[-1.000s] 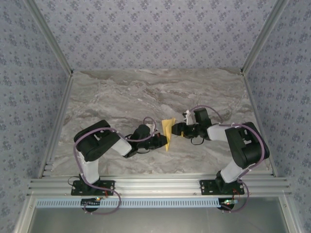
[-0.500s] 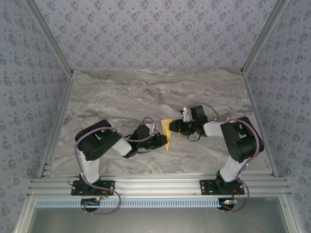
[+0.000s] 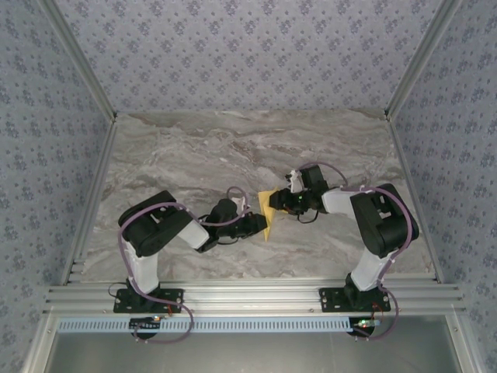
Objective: Fold a paper plane with a square sheet of paper (fold left side to right side)
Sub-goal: Fold the wing for the fifth time at the center of the table.
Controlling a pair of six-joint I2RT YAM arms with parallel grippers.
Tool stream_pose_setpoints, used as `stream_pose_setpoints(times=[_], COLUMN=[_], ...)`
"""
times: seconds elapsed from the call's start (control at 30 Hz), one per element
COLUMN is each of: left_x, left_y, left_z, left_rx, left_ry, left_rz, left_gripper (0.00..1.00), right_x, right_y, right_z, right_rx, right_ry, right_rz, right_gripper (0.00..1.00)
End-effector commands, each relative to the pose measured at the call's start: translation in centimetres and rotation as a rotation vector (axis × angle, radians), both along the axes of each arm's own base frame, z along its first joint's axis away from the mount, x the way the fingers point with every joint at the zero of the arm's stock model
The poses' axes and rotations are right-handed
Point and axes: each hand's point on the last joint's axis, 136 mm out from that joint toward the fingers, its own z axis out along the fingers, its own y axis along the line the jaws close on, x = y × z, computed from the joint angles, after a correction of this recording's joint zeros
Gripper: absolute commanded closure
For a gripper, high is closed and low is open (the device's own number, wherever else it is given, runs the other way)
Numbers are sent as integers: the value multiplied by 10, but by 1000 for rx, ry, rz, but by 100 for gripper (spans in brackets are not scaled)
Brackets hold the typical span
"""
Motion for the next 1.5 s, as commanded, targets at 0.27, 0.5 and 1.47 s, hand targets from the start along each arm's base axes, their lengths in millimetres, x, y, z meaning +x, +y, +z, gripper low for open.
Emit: stream_pose_setpoints(times=[0.27,0.5,1.47], left_x=[24,40,60], left_y=[24,16,10], left_z=[34,34,8], left_rx=[-33,-48,10], left_ry=[-48,-37,-25], left_rz=[45,25,3], left_gripper=[61,61,100], right_x=[-19,-20,-8], right_y=[-13,-12,-8], right_z=[-39,-38,-5], right_rx=[-117,-111,-37], right_ry=[125,123,58], right_rz=[-19,-15,-10], right_gripper=[54,54,52])
